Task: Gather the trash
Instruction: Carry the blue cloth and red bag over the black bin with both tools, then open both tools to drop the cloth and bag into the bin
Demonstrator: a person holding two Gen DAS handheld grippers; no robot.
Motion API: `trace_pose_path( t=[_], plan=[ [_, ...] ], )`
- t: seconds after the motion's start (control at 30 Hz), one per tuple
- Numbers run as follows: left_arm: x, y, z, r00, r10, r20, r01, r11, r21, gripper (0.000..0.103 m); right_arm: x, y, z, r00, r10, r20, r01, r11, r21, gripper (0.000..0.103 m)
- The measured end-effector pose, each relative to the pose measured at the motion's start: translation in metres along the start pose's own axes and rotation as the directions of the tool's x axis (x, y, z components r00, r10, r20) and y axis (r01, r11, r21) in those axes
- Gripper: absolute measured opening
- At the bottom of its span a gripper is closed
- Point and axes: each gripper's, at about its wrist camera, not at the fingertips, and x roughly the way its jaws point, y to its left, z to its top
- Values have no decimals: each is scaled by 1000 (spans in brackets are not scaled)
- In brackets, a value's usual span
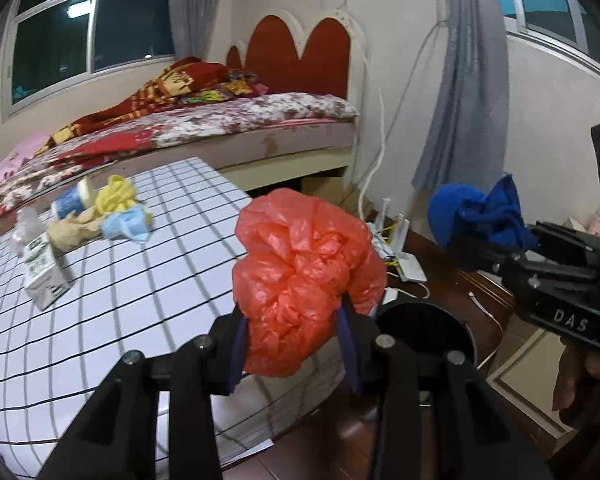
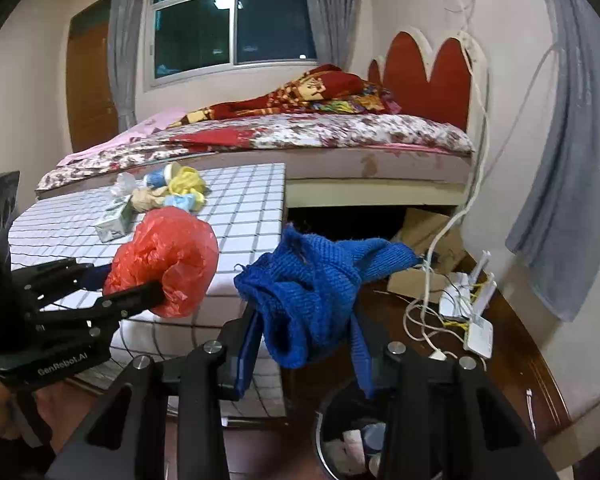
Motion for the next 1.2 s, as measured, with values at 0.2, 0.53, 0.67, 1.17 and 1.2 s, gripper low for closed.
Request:
trace_pose_path(
  t=[0.2,0.53,0.67,1.17,1.2],
  plan=[
    [9,-26,-1,999,-47,-12,47,999,26,41,-7,-23,-17,999,-39,-28,40,999,18,42],
    [30,-69,-11,989,-137,-59,142,987,81,41,-13,-64,-48,992,-94,-84,98,994,52,43],
    [38,-84,-17,983,-165,-83,173,980,99,41,-14,-79,-62,987,-113,-112,121,991,65,43],
    [97,-123,-52,938,-243,-246,276,955,109,40,10,-110,-113,959,-115,-259,118,993,-4,43],
    [102,-124,-53,937,-242,-251,275,956,106,40,13,-112,-116,957,-113,-268,116,993,-7,43]
  ],
)
